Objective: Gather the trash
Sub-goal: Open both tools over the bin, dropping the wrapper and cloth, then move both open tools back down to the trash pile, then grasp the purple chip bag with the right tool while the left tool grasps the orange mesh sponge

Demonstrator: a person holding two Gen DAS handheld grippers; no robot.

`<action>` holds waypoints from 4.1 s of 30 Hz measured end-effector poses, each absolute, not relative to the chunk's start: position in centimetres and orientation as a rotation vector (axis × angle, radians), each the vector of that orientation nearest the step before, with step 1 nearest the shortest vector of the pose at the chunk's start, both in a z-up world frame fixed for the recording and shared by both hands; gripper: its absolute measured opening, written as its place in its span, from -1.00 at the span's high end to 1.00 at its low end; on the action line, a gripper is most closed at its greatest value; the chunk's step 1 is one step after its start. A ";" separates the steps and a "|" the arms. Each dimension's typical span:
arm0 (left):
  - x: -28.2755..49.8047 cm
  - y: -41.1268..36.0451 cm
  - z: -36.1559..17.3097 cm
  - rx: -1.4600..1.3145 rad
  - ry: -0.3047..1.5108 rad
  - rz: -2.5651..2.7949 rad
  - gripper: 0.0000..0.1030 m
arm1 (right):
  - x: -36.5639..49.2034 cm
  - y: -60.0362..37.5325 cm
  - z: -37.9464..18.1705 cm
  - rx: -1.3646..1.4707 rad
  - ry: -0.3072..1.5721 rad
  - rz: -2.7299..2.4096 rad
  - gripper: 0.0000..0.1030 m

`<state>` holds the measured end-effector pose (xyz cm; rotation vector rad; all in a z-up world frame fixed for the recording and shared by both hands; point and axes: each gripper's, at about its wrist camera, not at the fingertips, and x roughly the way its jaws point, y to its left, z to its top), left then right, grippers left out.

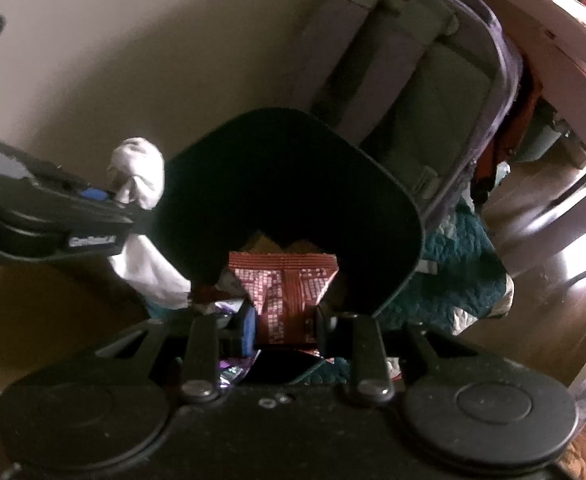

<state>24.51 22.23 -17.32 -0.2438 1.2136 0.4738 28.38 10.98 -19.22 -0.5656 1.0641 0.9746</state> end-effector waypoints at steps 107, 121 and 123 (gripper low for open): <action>44.9 -7.3 -81.6 -0.030 1.456 0.383 -0.65 | 60.6 -27.9 -80.2 -0.130 1.321 0.415 -0.97; 45.6 -6.9 -87.5 0.003 1.487 0.397 -0.08 | 61.5 -27.8 -87.4 0.063 1.388 0.380 -0.57; 45.6 -7.0 -87.6 0.002 1.487 0.399 0.28 | 61.5 -27.9 -87.7 0.086 1.397 0.385 -0.26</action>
